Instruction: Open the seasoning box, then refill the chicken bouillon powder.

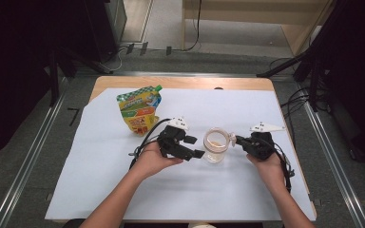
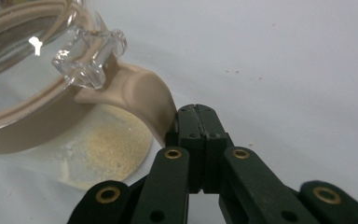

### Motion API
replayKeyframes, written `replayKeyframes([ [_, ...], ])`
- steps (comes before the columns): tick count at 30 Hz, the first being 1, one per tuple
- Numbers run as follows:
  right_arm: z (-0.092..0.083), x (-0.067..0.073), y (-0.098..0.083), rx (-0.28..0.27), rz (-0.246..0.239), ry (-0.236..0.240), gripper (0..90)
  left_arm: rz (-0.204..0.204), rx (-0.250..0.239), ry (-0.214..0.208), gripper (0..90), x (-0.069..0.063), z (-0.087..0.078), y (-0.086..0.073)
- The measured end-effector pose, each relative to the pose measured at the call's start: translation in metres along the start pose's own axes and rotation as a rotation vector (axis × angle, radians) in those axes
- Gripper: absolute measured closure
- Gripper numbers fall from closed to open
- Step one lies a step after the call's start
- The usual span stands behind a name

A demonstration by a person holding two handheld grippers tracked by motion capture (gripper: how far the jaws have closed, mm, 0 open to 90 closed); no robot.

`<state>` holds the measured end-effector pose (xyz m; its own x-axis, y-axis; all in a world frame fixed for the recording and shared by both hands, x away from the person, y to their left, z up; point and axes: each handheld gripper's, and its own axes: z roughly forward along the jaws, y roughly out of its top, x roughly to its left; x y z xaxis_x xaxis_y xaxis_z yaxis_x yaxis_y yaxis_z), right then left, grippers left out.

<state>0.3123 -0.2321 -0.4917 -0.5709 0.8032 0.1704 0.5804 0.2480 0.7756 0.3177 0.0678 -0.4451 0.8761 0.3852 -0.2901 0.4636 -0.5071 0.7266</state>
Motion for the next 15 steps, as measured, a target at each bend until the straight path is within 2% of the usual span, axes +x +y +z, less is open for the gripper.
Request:
replayKeyframes([
  [3,0.002,0.003,0.000,0.012,-0.019,0.003,90.0,0.007,0.017,-0.033,29.3,0.005,0.004,0.003],
  [7,0.001,0.002,0.001,-0.001,-0.005,0.017,90.0,0.033,0.009,-0.014,25.0,0.004,0.007,0.005],
  [10,0.001,0.002,0.001,-0.001,-0.004,0.014,90.0,0.067,0.025,0.027,24.9,0.003,0.012,0.007],
  [14,0.001,0.002,0.001,0.003,-0.006,0.011,90.0,0.087,0.028,0.052,24.8,0.003,0.018,0.010],
  [15,0.001,0.002,0.000,0.003,-0.005,0.011,90.0,0.090,0.027,0.044,24.4,0.002,0.021,0.011],
])
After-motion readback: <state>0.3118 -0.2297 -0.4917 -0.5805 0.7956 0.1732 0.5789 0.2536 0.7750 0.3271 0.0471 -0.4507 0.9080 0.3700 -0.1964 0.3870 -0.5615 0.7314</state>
